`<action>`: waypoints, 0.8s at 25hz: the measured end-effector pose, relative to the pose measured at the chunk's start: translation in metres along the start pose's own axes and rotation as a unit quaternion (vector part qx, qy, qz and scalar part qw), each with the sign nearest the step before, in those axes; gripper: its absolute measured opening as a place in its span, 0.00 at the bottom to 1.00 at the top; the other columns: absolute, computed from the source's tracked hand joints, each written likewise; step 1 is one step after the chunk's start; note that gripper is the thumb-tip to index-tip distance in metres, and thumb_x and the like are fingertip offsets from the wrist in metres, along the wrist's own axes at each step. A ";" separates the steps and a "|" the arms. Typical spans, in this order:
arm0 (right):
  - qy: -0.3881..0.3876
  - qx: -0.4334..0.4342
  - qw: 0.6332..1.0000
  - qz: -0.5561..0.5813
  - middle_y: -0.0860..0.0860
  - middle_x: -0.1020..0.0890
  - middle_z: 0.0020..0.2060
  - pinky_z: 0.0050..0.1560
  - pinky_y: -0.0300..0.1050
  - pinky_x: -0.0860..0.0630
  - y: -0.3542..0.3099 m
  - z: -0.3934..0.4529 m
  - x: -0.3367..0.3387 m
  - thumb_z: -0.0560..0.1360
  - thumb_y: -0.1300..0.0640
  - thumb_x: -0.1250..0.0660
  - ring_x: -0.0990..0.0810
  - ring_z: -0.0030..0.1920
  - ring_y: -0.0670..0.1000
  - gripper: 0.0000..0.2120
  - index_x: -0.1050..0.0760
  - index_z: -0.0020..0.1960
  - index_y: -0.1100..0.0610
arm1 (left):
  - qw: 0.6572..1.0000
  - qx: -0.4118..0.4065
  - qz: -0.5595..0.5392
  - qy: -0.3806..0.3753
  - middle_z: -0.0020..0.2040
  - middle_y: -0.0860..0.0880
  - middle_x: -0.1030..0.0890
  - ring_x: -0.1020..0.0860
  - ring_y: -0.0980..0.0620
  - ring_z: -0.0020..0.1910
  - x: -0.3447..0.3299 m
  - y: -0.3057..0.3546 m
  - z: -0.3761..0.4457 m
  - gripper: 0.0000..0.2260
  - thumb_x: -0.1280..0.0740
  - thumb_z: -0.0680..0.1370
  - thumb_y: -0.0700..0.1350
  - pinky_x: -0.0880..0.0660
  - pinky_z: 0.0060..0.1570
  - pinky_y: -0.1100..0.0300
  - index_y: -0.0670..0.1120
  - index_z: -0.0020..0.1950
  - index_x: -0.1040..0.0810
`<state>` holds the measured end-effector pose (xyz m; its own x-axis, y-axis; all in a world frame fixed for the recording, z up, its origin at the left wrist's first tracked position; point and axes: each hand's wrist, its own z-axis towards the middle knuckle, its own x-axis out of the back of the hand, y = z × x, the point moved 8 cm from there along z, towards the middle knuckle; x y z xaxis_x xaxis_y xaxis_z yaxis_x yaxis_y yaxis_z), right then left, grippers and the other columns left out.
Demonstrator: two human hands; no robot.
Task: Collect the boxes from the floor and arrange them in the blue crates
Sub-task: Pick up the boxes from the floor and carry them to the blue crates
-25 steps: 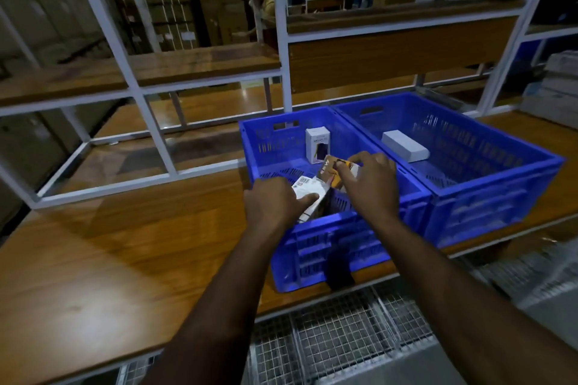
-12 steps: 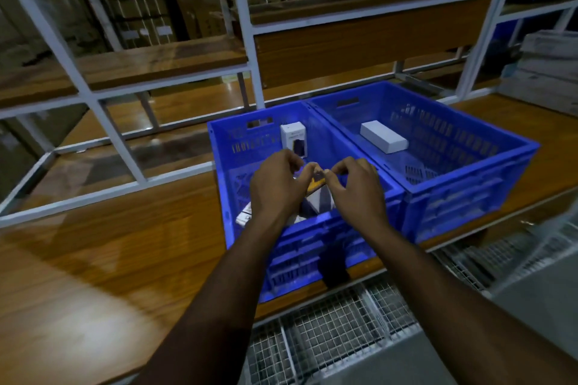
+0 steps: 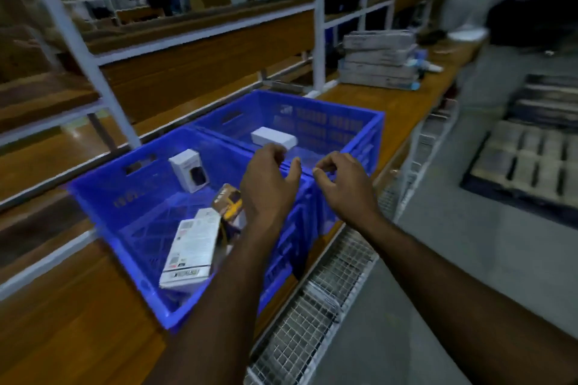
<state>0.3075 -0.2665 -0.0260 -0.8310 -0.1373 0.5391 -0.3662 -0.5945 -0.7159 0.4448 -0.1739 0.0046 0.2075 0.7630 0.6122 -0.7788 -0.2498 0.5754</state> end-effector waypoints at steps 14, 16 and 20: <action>0.267 -0.352 0.888 -0.129 0.49 0.20 0.47 0.50 0.42 0.27 0.134 -0.315 0.212 0.77 0.52 0.33 0.24 0.51 0.47 0.05 0.22 0.50 0.54 | 0.864 -0.223 -0.191 -0.408 0.43 0.56 0.21 0.22 0.56 0.40 -0.166 0.215 -0.262 0.10 0.30 0.77 0.52 0.28 0.42 0.61 0.49 0.54 0.21; 0.313 -0.396 0.853 -0.137 0.49 0.21 0.48 0.49 0.40 0.28 0.142 -0.372 0.245 0.77 0.51 0.33 0.24 0.51 0.47 0.06 0.23 0.51 0.53 | 0.830 -0.248 -0.200 -0.458 0.44 0.55 0.19 0.21 0.55 0.42 -0.173 0.247 -0.316 0.10 0.31 0.77 0.52 0.27 0.44 0.61 0.49 0.55 0.21; 0.397 -0.465 0.778 -0.146 0.48 0.22 0.48 0.54 0.46 0.25 0.154 -0.490 0.306 0.77 0.50 0.34 0.23 0.53 0.49 0.07 0.24 0.53 0.52 | 0.767 -0.305 -0.209 -0.524 0.46 0.54 0.17 0.19 0.55 0.43 -0.176 0.312 -0.425 0.10 0.31 0.78 0.53 0.24 0.46 0.59 0.50 0.55 0.21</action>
<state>-0.2087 -0.0118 -0.1883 -0.5164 0.6477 0.5601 -0.4263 0.3728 -0.8242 -0.0867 -0.1329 -0.1539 0.6277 -0.2784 0.7270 -0.5803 0.4550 0.6754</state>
